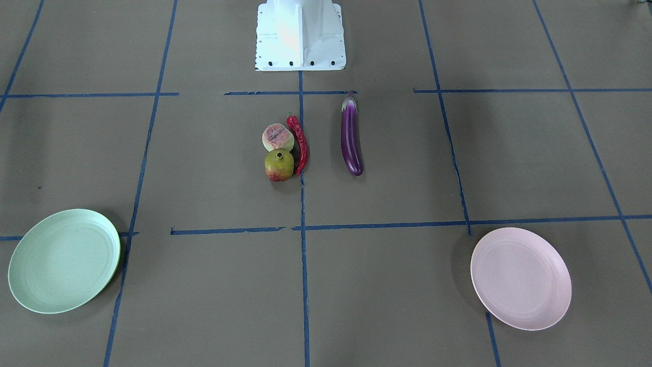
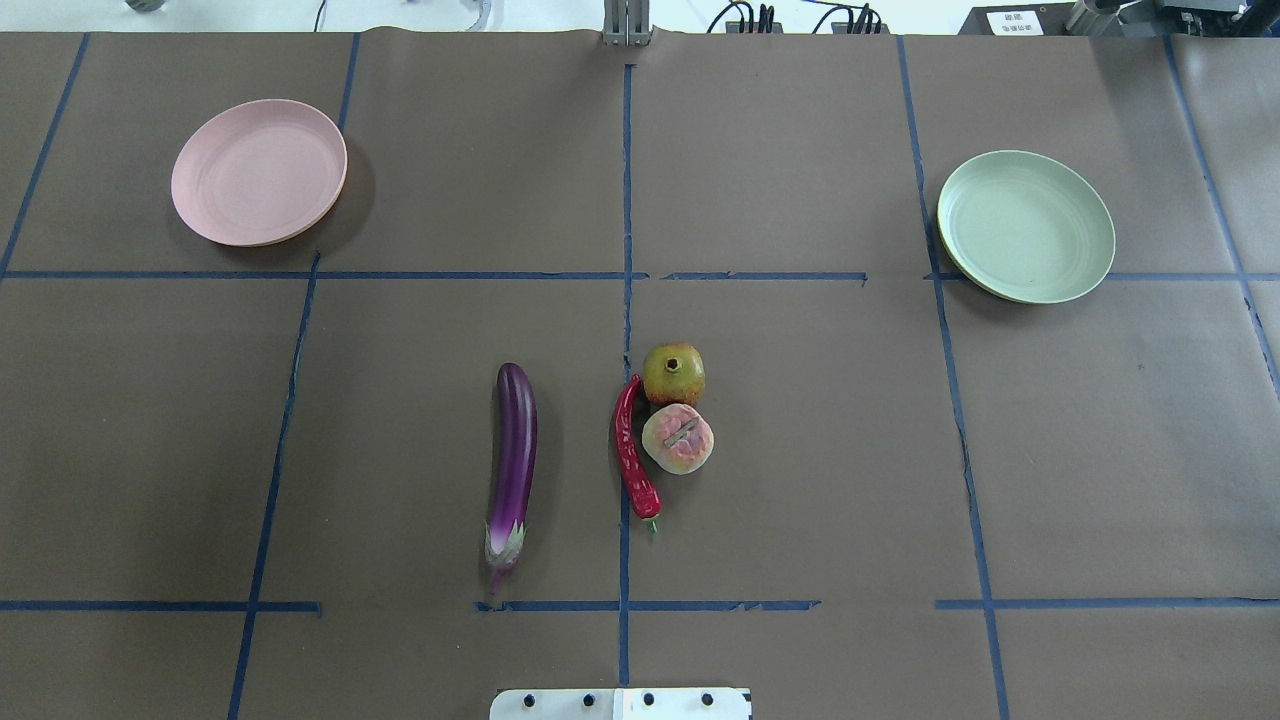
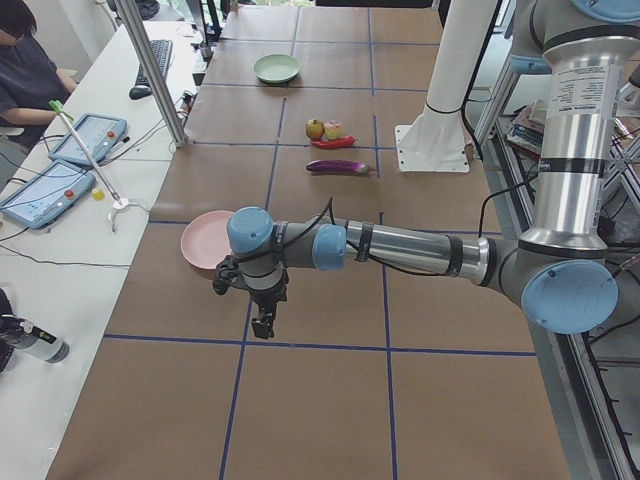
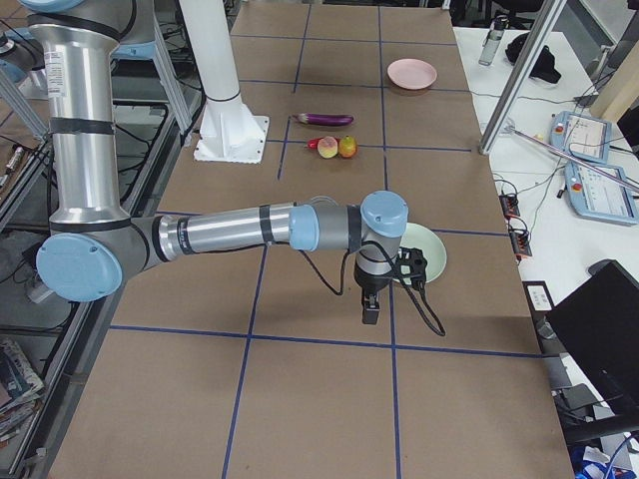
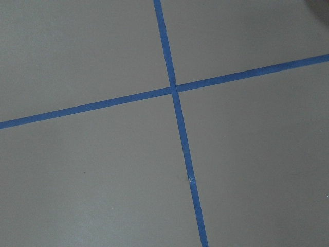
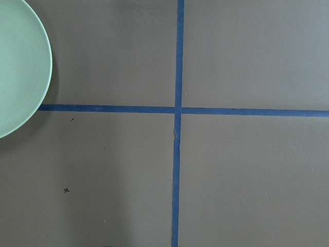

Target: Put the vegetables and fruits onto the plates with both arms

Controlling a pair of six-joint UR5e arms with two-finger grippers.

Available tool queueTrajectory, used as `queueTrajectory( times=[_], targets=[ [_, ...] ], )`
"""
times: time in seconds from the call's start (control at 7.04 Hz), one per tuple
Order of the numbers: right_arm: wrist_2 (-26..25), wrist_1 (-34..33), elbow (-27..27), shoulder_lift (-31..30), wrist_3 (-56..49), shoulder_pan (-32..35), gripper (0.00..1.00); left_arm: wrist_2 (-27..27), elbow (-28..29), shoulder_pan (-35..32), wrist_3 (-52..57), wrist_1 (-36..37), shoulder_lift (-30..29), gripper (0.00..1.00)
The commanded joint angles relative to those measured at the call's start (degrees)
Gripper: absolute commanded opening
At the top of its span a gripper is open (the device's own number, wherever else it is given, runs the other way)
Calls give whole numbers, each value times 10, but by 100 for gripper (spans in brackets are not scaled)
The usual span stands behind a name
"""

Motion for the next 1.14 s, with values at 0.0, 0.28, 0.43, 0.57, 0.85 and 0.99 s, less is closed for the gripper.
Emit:
queueTrajectory(
  times=[0.0,0.28,0.43,0.57,0.85,0.99],
  targets=[
    [0,0,-4,1,1,-1,100,0,-2,0,1,-2,3,100],
    [0,1,-2,11,1,-1,100,0,-1,0,3,-18,0,100],
    [17,12,3,12,1,-1,100,0,-2,0,2,-18,0,100],
    [36,74,-4,8,16,-1,100,0,-1,0,2,-18,1,100],
    [48,154,1,11,69,-22,99,0,-1,0,2,-18,1,100],
    [54,190,2,31,98,-46,99,-1,-1,0,2,-18,1,100]
  ],
)
